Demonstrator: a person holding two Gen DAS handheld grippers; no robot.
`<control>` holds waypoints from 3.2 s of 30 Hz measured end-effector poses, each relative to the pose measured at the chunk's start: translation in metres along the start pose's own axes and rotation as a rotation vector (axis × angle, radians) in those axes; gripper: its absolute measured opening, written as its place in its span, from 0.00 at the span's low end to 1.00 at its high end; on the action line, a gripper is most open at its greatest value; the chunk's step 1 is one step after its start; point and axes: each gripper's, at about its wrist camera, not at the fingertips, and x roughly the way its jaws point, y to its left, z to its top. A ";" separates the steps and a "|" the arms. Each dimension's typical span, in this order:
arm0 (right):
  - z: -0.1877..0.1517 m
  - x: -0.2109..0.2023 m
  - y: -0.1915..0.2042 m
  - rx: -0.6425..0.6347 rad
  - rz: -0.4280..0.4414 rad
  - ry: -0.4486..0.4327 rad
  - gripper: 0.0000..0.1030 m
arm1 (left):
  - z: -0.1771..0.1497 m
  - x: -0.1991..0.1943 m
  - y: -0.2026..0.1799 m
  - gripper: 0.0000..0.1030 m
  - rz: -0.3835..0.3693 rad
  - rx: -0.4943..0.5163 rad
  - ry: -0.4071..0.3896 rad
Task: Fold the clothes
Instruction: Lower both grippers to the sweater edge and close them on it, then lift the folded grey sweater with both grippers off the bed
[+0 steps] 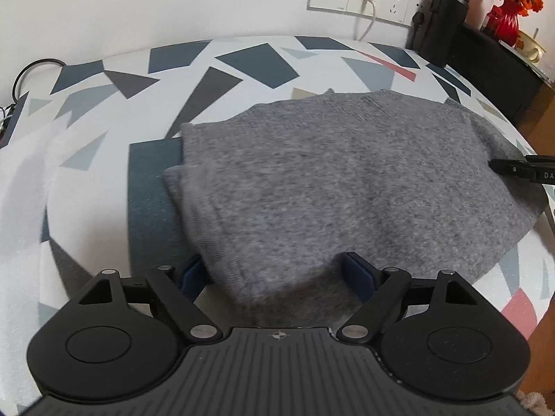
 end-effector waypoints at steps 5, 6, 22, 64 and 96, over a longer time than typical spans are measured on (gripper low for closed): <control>-0.002 0.000 0.005 -0.011 -0.013 -0.011 0.26 | 0.001 0.003 -0.008 0.82 0.017 -0.034 -0.009; -0.003 0.000 0.007 -0.018 -0.018 -0.013 0.26 | 0.001 0.004 -0.010 0.82 0.019 -0.041 -0.011; -0.004 0.005 0.017 -0.013 0.042 -0.003 0.27 | 0.002 -0.001 -0.009 0.50 -0.063 -0.116 -0.044; 0.009 0.023 0.063 -0.023 0.143 0.058 0.34 | -0.010 0.016 -0.025 0.47 -0.327 -0.277 -0.173; 0.032 0.053 0.047 -0.049 0.046 0.016 0.44 | 0.009 0.025 -0.003 0.79 -0.062 -0.073 -0.236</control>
